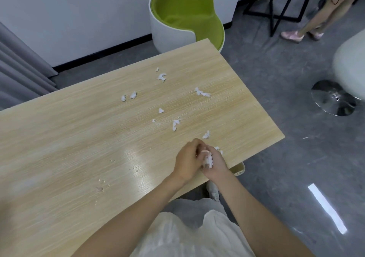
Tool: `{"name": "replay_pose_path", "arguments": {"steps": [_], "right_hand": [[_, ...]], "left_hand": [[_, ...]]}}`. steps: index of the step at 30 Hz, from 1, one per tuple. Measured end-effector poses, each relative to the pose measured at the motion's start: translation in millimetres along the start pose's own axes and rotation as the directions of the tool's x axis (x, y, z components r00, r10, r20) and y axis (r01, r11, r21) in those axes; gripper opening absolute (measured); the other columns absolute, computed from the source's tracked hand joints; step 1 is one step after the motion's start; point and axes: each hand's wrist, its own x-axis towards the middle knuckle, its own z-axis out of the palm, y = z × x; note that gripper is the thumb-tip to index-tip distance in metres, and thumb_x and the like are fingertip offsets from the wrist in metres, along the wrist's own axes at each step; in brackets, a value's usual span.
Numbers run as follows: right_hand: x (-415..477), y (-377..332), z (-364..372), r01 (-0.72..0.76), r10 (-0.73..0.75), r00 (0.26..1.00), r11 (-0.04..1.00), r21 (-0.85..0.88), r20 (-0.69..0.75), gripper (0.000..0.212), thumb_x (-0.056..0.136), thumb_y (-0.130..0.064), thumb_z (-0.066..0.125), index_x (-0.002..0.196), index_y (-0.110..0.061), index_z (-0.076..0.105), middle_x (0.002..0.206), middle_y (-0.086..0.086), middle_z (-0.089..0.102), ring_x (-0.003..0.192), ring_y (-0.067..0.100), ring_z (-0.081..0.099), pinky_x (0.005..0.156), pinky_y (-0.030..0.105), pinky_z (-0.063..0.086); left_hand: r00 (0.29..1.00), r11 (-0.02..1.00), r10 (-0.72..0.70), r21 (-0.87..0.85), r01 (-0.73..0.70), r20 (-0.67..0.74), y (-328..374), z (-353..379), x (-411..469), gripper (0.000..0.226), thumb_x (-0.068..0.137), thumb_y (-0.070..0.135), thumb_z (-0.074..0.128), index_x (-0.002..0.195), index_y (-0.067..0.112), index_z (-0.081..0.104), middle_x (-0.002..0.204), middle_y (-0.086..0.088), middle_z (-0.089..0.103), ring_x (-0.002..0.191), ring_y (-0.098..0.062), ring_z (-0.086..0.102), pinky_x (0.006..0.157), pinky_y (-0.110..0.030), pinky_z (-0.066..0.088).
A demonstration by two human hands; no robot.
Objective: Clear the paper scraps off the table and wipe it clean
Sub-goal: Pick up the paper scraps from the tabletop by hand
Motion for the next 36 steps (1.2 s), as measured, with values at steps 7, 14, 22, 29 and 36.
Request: {"name": "replay_pose_path", "arguments": {"steps": [7,14,22,29,36], "right_hand": [[-3.7,-38.5,-18.1,-0.108,0.107,0.990,0.994,0.002,0.088,0.022,0.093,-0.025,0.054,0.084,-0.007,0.063,0.067,0.004,0.062,0.054,0.012,0.062,0.051,0.021,0.051],[-5.9,-87.5,-44.7,-0.090,0.093,0.993,0.995,-0.046,0.070,0.031,0.097,-0.024,0.046,0.081,-0.001,0.060,0.069,0.011,0.059,0.047,0.013,0.055,0.045,0.017,0.048],[3.3,-131.4,-83.9,-0.087,0.088,0.996,0.988,-0.127,0.003,0.032,0.099,-0.023,0.043,0.082,-0.001,0.057,0.075,0.013,0.055,0.041,0.011,0.054,0.042,0.016,0.047],[7.8,-144.6,-91.1,-0.125,0.134,0.991,0.969,-0.213,0.024,0.032,0.098,-0.022,0.042,0.080,-0.001,0.057,0.073,0.012,0.054,0.040,0.011,0.054,0.041,0.016,0.047],[13.6,-152.0,-84.2,-0.122,0.144,0.987,0.961,-0.249,0.072,0.033,0.098,-0.022,0.043,0.076,-0.002,0.055,0.074,0.012,0.052,0.041,0.010,0.055,0.042,0.016,0.047]], "left_hand": [[0.959,0.920,0.244,0.346,-0.181,-0.147,15.1,32.3,-3.9,0.034,0.094,0.035,0.039,0.094,0.024,0.071,0.110,0.011,0.058,0.102,-0.008,0.044,0.091,-0.025,0.024],[0.907,0.941,-0.261,0.124,0.316,-0.331,9.9,44.9,12.7,0.019,0.092,0.012,0.051,0.100,0.025,0.062,0.110,0.009,0.054,0.105,-0.004,0.049,0.095,-0.032,0.020],[0.927,0.890,-0.316,0.274,0.363,-0.202,7.2,109.6,36.1,0.014,0.091,0.017,0.051,0.098,0.024,0.061,0.107,0.006,0.056,0.105,-0.012,0.050,0.079,-0.025,0.014],[0.867,0.926,-0.310,0.084,0.369,-0.390,19.9,118.2,31.7,0.009,0.087,0.009,0.057,0.089,0.017,0.061,0.085,0.010,0.057,0.080,-0.014,0.057,0.085,-0.036,0.040],[0.776,0.795,-0.464,0.185,0.578,-0.427,24.6,145.3,34.8,0.009,0.092,0.019,0.052,0.091,0.021,0.061,0.095,0.006,0.066,0.087,-0.015,0.057,0.071,-0.028,0.011]]}}
